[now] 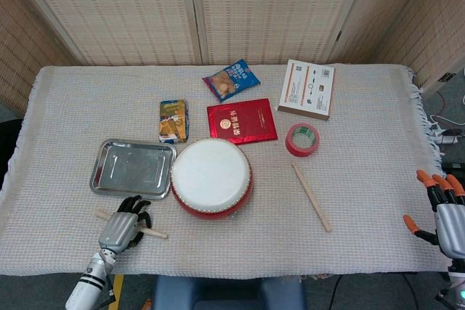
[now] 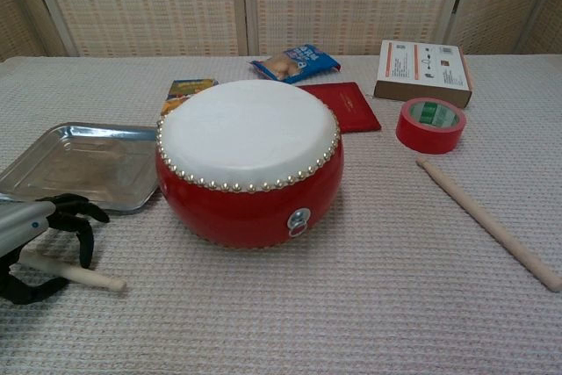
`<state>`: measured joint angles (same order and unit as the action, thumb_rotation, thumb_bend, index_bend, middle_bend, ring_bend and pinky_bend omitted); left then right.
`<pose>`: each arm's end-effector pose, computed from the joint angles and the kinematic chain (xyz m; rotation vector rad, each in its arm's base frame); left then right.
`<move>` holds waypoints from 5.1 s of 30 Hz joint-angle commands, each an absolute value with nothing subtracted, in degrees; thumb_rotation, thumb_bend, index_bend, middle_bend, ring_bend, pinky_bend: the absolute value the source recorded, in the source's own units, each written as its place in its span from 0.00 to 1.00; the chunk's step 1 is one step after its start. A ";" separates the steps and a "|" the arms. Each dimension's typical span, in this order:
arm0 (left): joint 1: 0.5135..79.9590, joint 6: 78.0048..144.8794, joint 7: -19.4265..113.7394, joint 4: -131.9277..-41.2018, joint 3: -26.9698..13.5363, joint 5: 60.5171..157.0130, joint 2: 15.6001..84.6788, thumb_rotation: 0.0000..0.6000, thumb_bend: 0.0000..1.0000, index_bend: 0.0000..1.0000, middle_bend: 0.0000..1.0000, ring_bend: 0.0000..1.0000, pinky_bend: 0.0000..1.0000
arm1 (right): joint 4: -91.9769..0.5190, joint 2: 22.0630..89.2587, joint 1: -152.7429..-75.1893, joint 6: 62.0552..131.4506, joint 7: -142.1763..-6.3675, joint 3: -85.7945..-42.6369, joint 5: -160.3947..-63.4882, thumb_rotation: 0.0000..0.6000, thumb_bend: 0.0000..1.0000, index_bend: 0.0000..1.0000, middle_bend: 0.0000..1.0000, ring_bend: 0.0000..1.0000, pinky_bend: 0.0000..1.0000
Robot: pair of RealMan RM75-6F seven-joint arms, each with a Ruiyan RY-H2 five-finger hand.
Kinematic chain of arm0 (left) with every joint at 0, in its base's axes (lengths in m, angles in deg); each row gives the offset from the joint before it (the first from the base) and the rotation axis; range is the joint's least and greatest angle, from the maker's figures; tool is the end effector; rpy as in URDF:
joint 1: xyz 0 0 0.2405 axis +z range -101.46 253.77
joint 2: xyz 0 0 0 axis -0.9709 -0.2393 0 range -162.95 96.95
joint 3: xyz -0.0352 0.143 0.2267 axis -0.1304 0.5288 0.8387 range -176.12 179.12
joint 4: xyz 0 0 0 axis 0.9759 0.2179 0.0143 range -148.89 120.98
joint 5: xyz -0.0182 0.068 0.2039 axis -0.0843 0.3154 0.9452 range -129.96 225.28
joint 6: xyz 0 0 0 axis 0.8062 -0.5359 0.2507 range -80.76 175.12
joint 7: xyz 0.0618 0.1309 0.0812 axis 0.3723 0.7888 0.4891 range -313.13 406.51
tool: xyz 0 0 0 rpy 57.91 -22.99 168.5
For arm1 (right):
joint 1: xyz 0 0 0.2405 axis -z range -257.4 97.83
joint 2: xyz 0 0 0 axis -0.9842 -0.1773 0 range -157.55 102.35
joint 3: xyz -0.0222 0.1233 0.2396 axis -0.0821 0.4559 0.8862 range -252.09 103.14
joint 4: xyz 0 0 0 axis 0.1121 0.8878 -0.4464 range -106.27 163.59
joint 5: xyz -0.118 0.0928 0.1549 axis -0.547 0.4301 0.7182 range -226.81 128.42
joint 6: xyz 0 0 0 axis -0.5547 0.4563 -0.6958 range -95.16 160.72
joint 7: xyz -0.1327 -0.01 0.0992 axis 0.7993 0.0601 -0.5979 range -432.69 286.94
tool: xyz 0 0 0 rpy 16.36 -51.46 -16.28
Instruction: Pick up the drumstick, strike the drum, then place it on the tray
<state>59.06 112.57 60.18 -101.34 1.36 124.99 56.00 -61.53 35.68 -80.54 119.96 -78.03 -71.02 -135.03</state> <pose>-0.2636 0.2359 -0.0366 -1.7102 -1.1939 -0.8357 -0.3453 -0.1830 0.1764 1.2988 -0.9368 0.9125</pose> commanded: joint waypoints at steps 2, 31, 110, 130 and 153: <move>59.81 114.04 55.02 -102.59 1.18 126.09 55.22 1.00 0.36 0.55 0.17 0.01 0.01 | -61.68 35.57 -80.60 119.96 -77.95 -71.00 -135.15 1.00 0.25 0.07 0.17 0.00 0.01; 57.97 104.58 -54.73 -100.82 -1.04 138.79 35.53 1.00 0.38 0.53 0.25 0.08 0.08 | -63.68 35.40 -80.35 121.42 -75.75 -71.07 -136.33 1.00 0.25 0.07 0.17 0.00 0.01; 49.40 106.81 -54.12 -96.26 5.13 139.38 46.79 1.00 0.25 0.58 0.59 0.53 0.41 | -63.64 35.19 -79.04 123.68 -75.90 -70.81 -136.93 1.00 0.25 0.07 0.17 0.00 0.01; 50.05 107.65 -45.78 -97.43 6.66 138.14 48.17 1.00 0.25 0.67 0.72 0.64 0.57 | -64.11 35.13 -78.95 124.31 -75.24 -70.82 -137.62 1.00 0.25 0.07 0.17 0.00 0.01; 51.89 106.95 -32.93 -95.40 8.09 136.61 53.42 1.00 0.25 0.77 0.77 0.69 0.60 | -64.15 35.12 -78.70 124.89 -75.22 -70.78 -137.89 1.00 0.25 0.07 0.17 0.00 0.01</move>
